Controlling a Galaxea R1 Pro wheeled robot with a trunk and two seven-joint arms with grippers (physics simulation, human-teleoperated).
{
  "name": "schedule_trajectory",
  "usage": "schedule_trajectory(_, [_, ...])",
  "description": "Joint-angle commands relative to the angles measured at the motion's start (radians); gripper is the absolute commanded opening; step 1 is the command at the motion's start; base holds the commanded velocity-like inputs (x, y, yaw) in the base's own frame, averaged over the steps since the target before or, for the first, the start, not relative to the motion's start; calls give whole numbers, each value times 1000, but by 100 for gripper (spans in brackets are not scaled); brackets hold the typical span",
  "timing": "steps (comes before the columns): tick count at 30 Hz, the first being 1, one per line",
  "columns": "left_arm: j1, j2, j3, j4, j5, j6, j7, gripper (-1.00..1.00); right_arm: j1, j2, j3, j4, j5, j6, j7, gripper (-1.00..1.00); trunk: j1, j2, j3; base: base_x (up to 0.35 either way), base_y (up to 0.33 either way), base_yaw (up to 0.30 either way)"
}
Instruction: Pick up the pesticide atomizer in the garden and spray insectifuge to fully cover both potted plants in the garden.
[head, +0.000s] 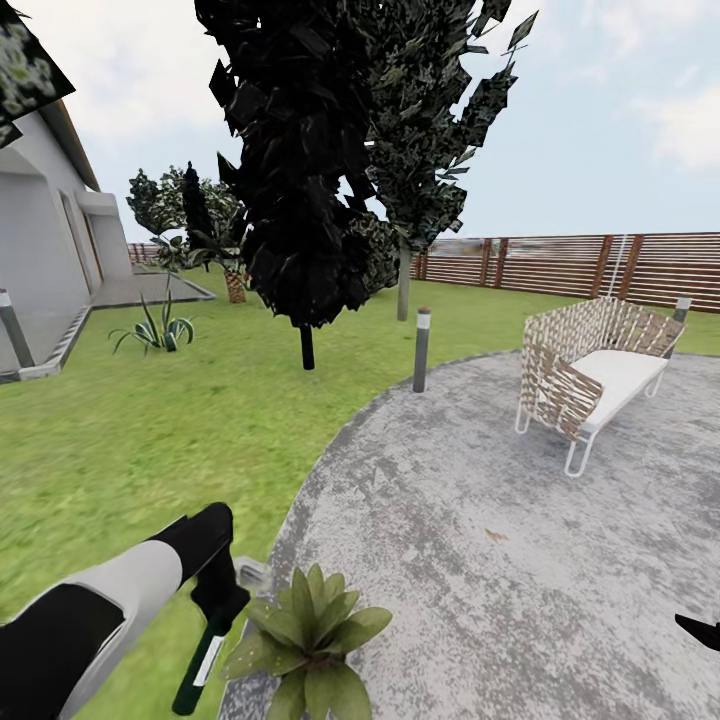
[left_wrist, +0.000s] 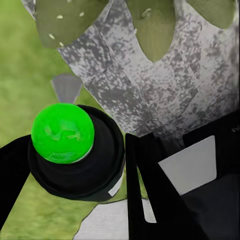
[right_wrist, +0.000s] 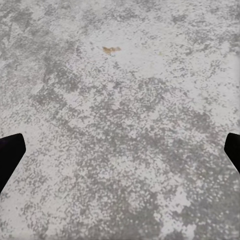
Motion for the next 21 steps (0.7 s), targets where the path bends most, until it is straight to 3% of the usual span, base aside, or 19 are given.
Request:
schedule_trajectory(1, [-1,-10,-2,-2,-15,3,-12,-100,-1,0,-1,-1,9,4,10,100,0,-1,-1,0,0,0])
schedule_trajectory(3, [-3,-37,-2,-2,-15,5,-18,-100,-2,0,-1,-1,9,4,10,100,0,-1,-1,0,0,0])
schedule_trajectory(5, [-3,-42,-2,-2,-14,5,-18,-100,-2,0,-1,-1,9,4,10,100,0,-1,-1,-10,0,0])
schedule_trajectory(12, [-3,-38,-2,-1,-13,7,-19,-100,-2,0,-1,-1,9,4,10,100,0,-1,-1,-208,0,0])
schedule_trajectory(21, [-34,-41,-1,-4,-13,7,-19,-100,-2,0,-1,-1,9,4,10,100,0,-1,-1,-22,0,0])
